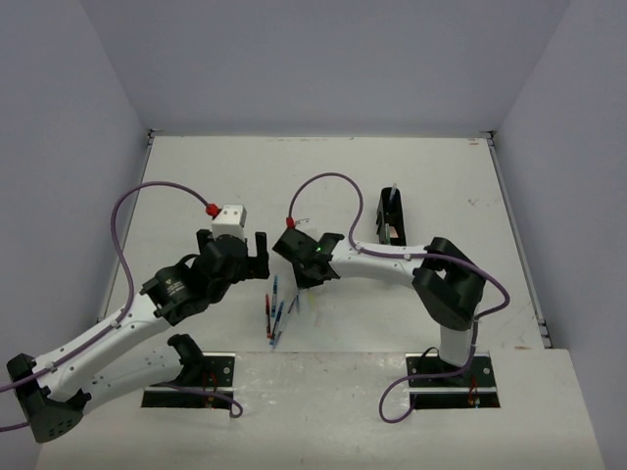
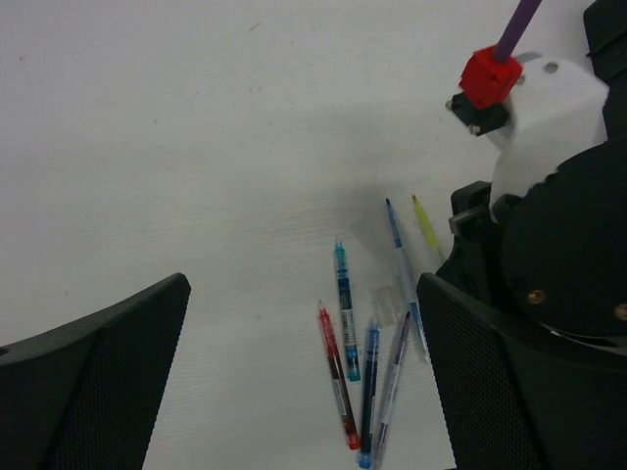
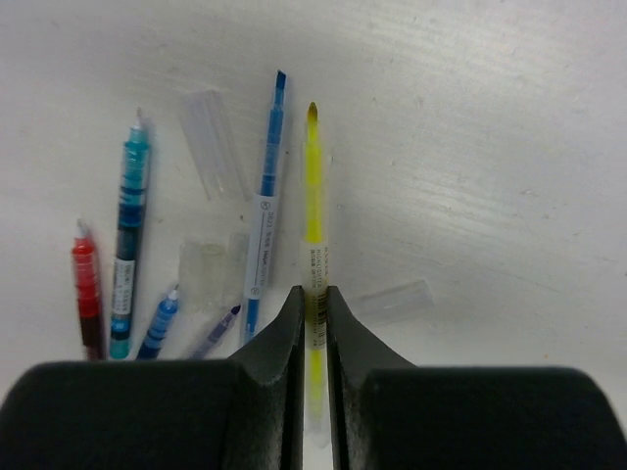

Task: Sort the stationery into containers
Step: Pick up the pen from the center of the board, then pick up the pen cap from the center of the board.

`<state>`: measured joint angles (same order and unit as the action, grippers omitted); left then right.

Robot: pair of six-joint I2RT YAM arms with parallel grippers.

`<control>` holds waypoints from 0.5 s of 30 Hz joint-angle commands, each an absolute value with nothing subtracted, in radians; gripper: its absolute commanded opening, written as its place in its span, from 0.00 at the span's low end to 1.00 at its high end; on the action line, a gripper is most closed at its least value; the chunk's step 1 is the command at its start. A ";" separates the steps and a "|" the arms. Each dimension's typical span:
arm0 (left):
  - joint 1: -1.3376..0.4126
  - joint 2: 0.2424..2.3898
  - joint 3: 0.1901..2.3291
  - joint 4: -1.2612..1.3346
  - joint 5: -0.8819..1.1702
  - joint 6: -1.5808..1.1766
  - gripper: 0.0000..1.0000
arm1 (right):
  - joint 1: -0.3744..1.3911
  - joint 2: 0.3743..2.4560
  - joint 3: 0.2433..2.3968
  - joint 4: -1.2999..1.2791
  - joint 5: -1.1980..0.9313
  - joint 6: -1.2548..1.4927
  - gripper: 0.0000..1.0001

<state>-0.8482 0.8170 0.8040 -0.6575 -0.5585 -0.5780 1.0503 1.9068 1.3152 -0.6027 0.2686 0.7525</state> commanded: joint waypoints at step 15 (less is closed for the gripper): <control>-0.870 1.318 0.884 -0.533 -0.441 -0.974 0.33 | 0.736 1.264 1.081 -0.483 0.212 0.573 0.00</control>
